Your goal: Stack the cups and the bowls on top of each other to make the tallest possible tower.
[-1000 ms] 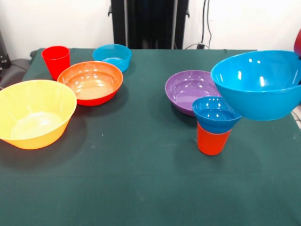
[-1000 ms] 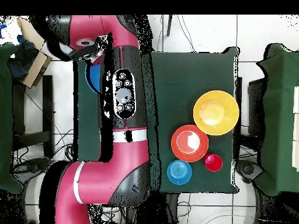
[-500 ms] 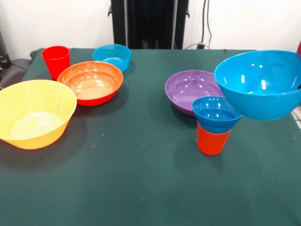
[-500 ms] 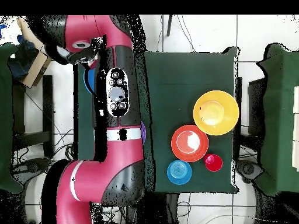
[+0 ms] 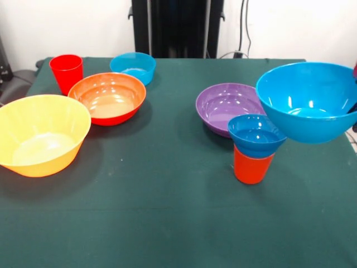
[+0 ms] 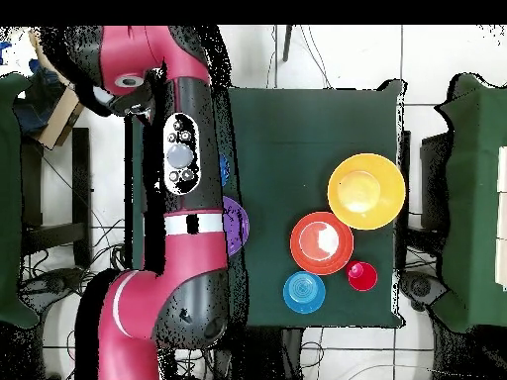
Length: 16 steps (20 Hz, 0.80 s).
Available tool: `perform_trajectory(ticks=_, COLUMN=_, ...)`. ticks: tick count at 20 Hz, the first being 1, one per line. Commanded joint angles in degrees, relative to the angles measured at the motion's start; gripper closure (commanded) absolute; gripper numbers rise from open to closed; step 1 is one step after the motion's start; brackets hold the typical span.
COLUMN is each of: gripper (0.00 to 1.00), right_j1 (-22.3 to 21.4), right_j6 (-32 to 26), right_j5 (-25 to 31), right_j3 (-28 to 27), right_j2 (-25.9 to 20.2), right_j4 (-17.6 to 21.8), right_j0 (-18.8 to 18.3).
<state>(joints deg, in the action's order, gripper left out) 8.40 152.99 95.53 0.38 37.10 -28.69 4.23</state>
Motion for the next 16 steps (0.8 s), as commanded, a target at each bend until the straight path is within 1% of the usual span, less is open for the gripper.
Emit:
perform_trajectory(ticks=1, gripper=1.0, right_j1=0.9, right_j6=13.3, right_j5=3.4, right_j3=1.3, right_j2=9.8, right_j4=-5.6, right_j0=0.2)
perform_trajectory(ticks=6, gripper=1.0, right_j1=1.4, right_j6=12.0, right_j5=4.2, right_j3=1.5, right_j2=16.6, right_j4=-11.7, right_j0=-0.5)
perform_trajectory(ticks=10, gripper=1.0, right_j1=1.5, right_j6=11.2, right_j5=3.5, right_j3=2.5, right_j2=19.8, right_j4=-14.6, right_j0=-0.5)
perform_trajectory(ticks=12, gripper=1.0, right_j1=1.5, right_j6=10.6, right_j5=3.1, right_j3=3.1, right_j2=20.9, right_j4=-15.2, right_j0=-0.3)
perform_trajectory(ticks=16, gripper=1.0, right_j1=1.1, right_j6=9.0, right_j5=2.9, right_j3=5.0, right_j2=22.3, right_j4=-13.8, right_j0=0.4)
